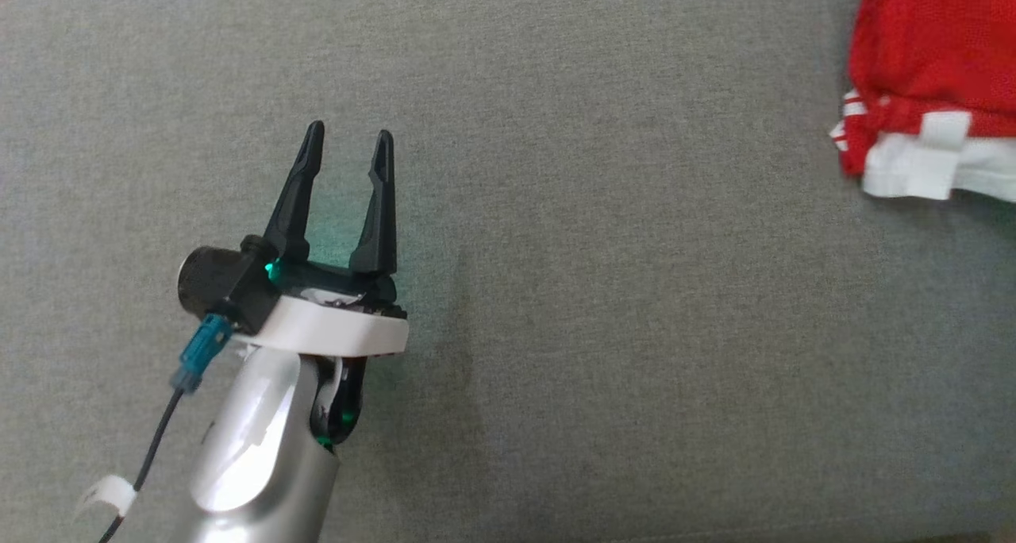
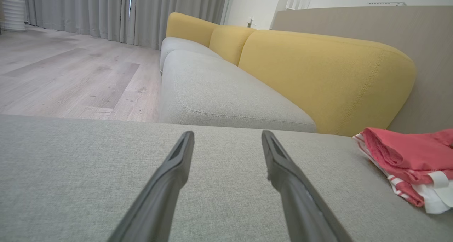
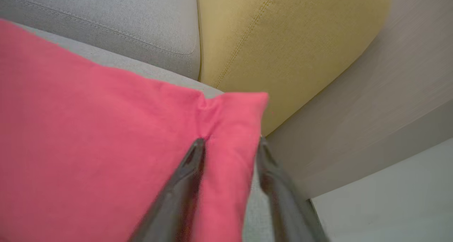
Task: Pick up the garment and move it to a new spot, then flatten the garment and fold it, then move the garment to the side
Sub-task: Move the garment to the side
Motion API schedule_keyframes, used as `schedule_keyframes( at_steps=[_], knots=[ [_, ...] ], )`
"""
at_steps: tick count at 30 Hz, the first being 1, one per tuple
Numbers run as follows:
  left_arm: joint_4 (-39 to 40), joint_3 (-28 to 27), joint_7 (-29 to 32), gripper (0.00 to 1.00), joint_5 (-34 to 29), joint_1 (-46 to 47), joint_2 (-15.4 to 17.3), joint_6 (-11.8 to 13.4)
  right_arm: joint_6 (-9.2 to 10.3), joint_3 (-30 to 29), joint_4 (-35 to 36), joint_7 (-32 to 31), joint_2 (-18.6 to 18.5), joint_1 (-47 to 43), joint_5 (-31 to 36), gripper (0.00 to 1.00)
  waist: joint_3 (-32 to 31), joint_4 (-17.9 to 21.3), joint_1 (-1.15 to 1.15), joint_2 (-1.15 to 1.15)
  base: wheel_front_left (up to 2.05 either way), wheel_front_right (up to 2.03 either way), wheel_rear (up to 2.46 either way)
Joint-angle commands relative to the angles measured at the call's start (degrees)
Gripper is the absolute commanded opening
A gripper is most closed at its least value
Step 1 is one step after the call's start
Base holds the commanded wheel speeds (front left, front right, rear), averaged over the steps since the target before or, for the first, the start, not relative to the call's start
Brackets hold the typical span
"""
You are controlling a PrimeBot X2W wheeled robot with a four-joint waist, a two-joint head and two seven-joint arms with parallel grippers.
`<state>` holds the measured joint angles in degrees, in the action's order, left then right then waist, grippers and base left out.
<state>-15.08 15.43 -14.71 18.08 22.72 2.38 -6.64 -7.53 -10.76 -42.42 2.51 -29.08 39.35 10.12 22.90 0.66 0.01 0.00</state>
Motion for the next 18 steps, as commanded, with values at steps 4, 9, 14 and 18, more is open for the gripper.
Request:
schedule_keyframes(
  at_steps=[4, 9, 14, 18],
  knots=[
    [1.2, -2.0, -0.3, 1.0, -0.7, 1.4, 0.5, -0.4, 0.04, -1.1, 2.7, 2.7, 0.7, 0.7, 1.5, 1.0, -0.6, 0.1, -0.01, 0.0, 0.0, 0.0, 0.0],
    [1.0, -2.7, -0.3, 1.0, -0.7, 0.7, 0.5, -0.5, 0.04, -1.7, 5.7, 6.1, 5.0, 0.5, 1.6, 1.0, -3.0, 0.4, -0.01, 0.0, 0.0, 0.0, 0.0],
    [1.2, -3.9, -0.3, 1.0, -0.7, -1.1, 0.5, -0.5, 0.04, 0.4, 11.4, 8.3, 11.9, -1.2, -1.0, 1.0, -6.5, 0.7, -0.01, 0.0, 0.0, 0.0, 0.0],
    [1.7, -4.8, -0.3, 1.0, -0.5, -2.5, 0.5, -0.4, 0.04, 2.5, 16.9, 9.1, 16.6, -4.4, -4.8, 1.0, -9.2, 0.6, -0.01, 0.0, 0.0, 0.0, 0.0]
  ],
)
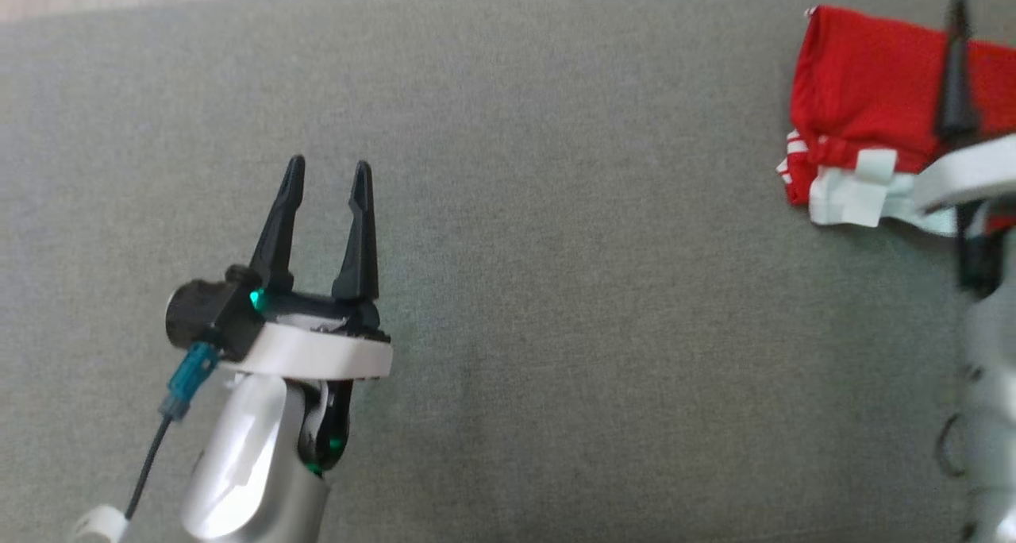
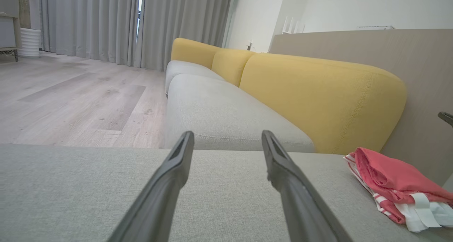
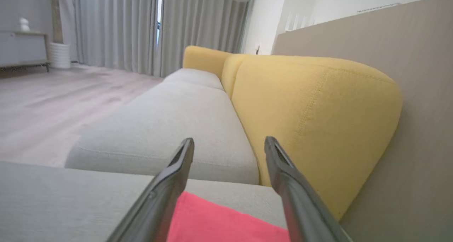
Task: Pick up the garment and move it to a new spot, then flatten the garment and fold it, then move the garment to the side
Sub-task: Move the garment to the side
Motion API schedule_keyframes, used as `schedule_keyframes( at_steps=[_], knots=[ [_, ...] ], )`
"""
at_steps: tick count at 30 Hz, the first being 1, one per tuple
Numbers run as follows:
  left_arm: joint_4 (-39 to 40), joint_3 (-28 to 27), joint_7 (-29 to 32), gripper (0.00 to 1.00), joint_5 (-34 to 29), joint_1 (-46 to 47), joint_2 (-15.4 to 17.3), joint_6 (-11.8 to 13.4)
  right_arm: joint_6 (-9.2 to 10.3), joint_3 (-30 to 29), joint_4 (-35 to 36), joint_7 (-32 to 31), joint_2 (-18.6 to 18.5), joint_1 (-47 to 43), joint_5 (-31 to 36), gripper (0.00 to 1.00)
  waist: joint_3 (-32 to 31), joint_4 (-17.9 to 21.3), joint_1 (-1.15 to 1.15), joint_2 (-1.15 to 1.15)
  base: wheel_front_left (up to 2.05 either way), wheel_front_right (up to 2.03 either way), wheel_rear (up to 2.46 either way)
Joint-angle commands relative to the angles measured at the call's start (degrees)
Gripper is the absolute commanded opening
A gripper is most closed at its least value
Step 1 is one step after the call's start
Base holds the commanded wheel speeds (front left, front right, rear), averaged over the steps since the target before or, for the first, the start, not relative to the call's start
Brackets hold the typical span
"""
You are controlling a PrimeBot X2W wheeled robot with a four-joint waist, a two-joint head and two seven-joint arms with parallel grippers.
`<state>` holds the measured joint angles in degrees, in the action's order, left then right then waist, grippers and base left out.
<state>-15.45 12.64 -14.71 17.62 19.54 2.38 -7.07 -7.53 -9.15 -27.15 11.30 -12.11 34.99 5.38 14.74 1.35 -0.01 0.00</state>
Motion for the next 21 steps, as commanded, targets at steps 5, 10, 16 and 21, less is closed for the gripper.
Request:
schedule_keyframes(
  at_steps=[5, 10, 16, 21],
  knots=[
    [2.3, -2.7, -0.3, 1.0, 0.4, -1.5, 0.5, 0.5, 0.04, 2.3, 7.7, -0.2, 6.1, -4.6, -5.1, 1.0, -3.9, -0.7, 0.01, 0.0, 0.0, 0.0, 0.0],
    [2.3, -3.0, -0.3, 1.0, 0.4, -3.7, 0.5, 0.7, 0.04, 4.4, 11.1, -0.2, 8.9, -9.4, -8.8, 1.0, -5.5, -1.5, 0.01, 0.0, 0.0, 0.0, 0.0],
    [2.2, -2.8, -0.3, 1.0, -0.2, -6.1, 0.5, 1.0, 0.04, 7.0, 9.0, 3.1, 9.2, -16.2, -12.4, 1.0, -6.7, -2.8, 0.01, 0.0, 0.0, 0.0, 0.0],
    [1.3, -3.2, -0.3, 1.0, -1.4, -7.8, 0.5, 1.8, 0.04, 6.0, 10.0, 3.7, 9.2, -19.4, -14.1, 1.0, -7.2, -3.3, 0.01, 0.0, 0.0, 0.0, 0.0]
  ],
)
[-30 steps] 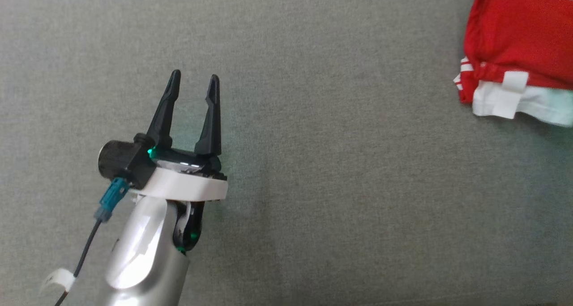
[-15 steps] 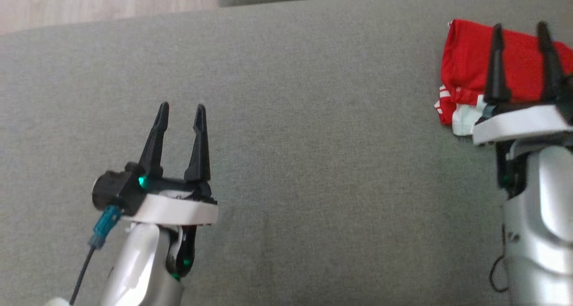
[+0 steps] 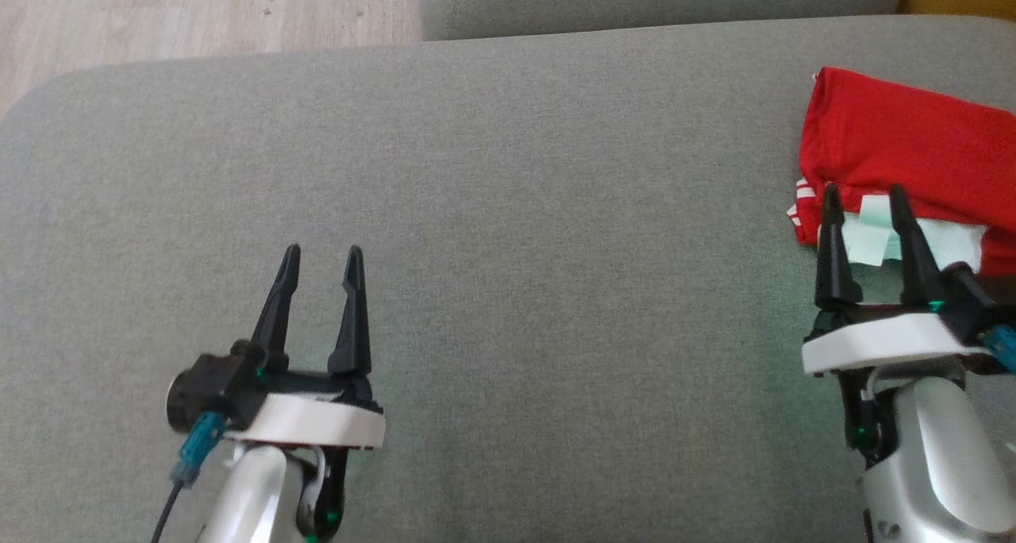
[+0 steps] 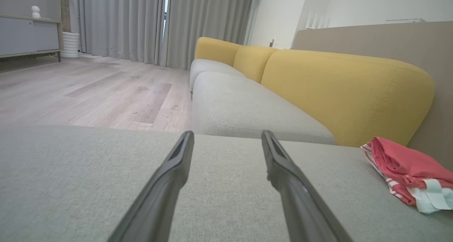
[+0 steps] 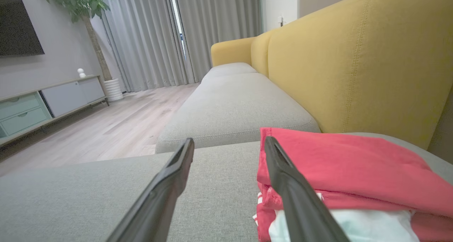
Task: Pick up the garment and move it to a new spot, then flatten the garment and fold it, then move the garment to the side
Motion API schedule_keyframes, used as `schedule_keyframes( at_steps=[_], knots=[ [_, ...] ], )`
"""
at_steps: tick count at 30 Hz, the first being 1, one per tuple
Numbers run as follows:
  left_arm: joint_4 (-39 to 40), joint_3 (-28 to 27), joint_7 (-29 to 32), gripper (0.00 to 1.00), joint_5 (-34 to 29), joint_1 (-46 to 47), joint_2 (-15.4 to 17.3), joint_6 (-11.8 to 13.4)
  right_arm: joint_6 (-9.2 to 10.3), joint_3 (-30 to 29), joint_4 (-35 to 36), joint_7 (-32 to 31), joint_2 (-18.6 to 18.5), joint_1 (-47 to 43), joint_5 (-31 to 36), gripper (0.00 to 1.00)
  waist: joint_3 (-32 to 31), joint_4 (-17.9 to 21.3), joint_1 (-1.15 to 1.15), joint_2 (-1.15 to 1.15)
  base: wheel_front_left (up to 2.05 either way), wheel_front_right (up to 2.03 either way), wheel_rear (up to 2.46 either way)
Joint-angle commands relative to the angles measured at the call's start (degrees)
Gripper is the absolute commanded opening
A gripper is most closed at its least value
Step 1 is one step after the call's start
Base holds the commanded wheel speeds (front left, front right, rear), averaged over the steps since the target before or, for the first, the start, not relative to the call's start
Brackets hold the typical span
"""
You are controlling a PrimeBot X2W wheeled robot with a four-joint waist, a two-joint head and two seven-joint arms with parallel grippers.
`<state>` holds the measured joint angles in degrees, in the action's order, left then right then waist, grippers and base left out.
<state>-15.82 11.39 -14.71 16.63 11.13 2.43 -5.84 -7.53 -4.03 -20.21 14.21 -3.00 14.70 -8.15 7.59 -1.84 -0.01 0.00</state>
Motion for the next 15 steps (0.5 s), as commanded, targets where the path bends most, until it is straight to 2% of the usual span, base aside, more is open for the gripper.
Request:
schedule_keyframes(
  at_steps=[1, 12, 15],
  knots=[
    [1.7, -2.2, -0.3, 1.0, -0.3, 0.3, 0.4, 0.8, 0.04, 0.8, 3.5, 0.8, 0.1, 0.2, -1.0, 1.0, -0.1, -0.2, 0.01, 0.0, 0.0, 0.0, 0.0],
    [3.9, -4.0, -0.3, 1.0, -0.2, -0.8, 0.4, 1.7, 0.04, 2.3, 5.9, 0.8, 0.1, -2.5, -1.0, 1.0, -0.9, -0.5, 0.01, 0.0, 0.0, 0.0, 0.0],
    [3.9, -4.3, -0.3, 1.0, 1.7, -1.0, 0.4, 1.3, 0.04, 2.4, 6.2, 0.8, 0.1, -2.5, -1.3, 1.0, -1.0, -0.5, 0.01, 0.0, 0.0, 0.0, 0.0]
  ],
)
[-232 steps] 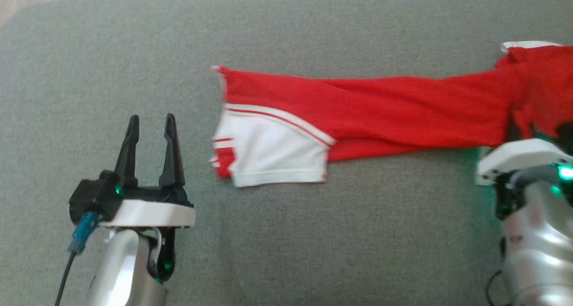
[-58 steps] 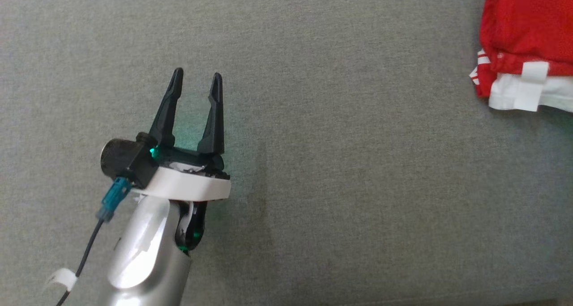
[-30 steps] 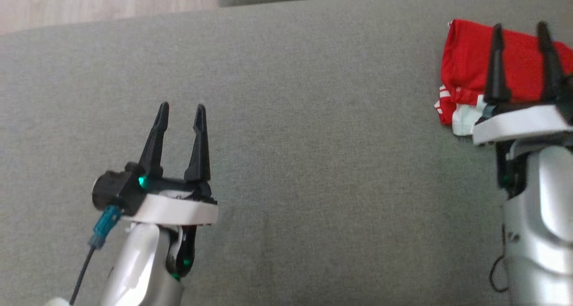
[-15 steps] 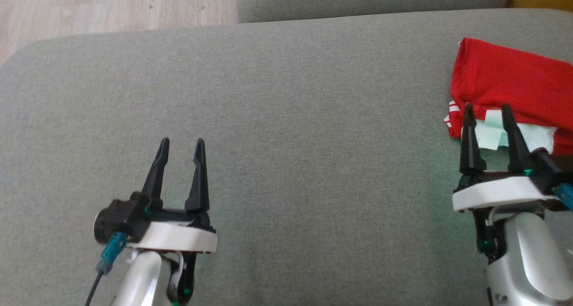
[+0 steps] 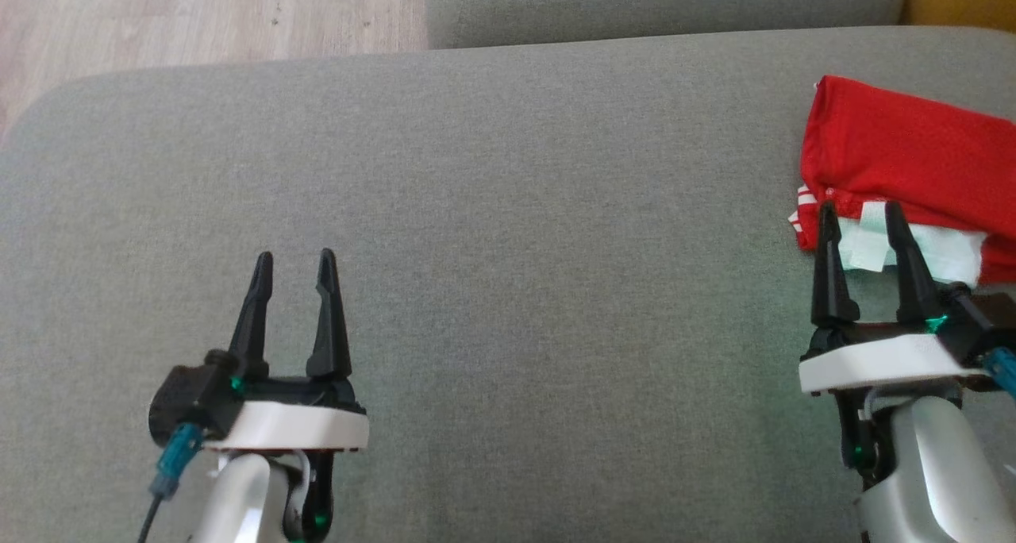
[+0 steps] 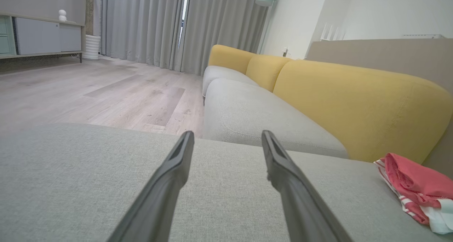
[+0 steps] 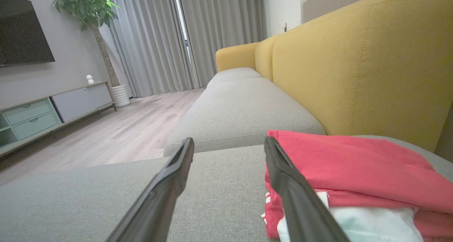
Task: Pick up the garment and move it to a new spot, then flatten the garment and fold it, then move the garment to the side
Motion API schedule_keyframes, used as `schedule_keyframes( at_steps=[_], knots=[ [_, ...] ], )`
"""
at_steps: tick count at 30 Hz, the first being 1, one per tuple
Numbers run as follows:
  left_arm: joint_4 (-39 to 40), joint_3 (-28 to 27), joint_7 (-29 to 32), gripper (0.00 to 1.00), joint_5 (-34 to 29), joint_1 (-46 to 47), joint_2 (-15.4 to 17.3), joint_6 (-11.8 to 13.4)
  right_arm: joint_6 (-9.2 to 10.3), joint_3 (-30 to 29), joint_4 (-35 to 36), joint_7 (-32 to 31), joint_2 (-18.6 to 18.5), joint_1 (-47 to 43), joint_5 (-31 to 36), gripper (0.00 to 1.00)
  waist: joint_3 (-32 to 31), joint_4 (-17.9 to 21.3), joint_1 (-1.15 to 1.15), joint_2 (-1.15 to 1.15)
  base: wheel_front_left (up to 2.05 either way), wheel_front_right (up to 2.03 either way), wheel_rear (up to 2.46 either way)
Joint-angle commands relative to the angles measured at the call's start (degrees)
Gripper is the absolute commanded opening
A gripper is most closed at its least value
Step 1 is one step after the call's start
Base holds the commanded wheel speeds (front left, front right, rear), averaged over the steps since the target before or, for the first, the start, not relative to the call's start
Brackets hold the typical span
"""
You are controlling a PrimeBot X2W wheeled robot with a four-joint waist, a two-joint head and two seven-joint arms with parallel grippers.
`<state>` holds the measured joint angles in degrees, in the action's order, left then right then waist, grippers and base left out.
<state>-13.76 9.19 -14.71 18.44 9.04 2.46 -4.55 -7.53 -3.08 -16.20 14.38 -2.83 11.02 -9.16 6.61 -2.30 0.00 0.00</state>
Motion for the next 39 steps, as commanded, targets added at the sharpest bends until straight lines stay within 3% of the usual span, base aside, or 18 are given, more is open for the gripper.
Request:
schedule_keyframes(
  at_steps=[1, 10, 17, 18, 39],
  knots=[
    [1.4, -2.0, -0.3, 1.0, -1.0, 1.0, 0.4, 0.1, 0.04, 1.4, 2.3, 0.6, -0.1, 1.2, -0.7, 1.0, -0.1, 0.0, 0.0, 0.0, 0.0, 0.0, 0.0],
    [0.5, -2.1, -0.3, 1.0, -2.2, 1.0, 0.4, 0.6, 0.04, 1.8, 2.3, 0.6, -0.1, 1.2, -0.3, 1.0, -0.1, 0.5, 0.0, 0.0, 0.0, 0.0, 0.0],
    [1.6, -3.4, -0.3, 1.0, -1.0, 0.7, 0.4, 2.5, 0.04, 2.1, 2.1, 0.6, -0.1, 1.3, -0.7, 1.0, -0.2, 0.7, 0.0, 0.0, 0.0, 0.0, 0.0],
    [-0.7, -1.4, 0.0, 0.0, -1.3, -0.1, 0.0, 2.4, 0.0, 0.6, 0.2, 0.0, 0.1, 0.0, -0.5, 0.0, -0.2, 0.7, 0.0, 0.0, 0.0, 0.0, 0.0],
    [-2.5, -3.2, 2.9, 0.0, 9.6, -1.0, 0.2, 1.6, 0.01, 0.0, -1.3, -3.1, 0.2, -1.2, -12.2, 0.0, -1.1, 1.0, 0.0, 0.0, 0.0, 0.0, 0.0]
  ],
)
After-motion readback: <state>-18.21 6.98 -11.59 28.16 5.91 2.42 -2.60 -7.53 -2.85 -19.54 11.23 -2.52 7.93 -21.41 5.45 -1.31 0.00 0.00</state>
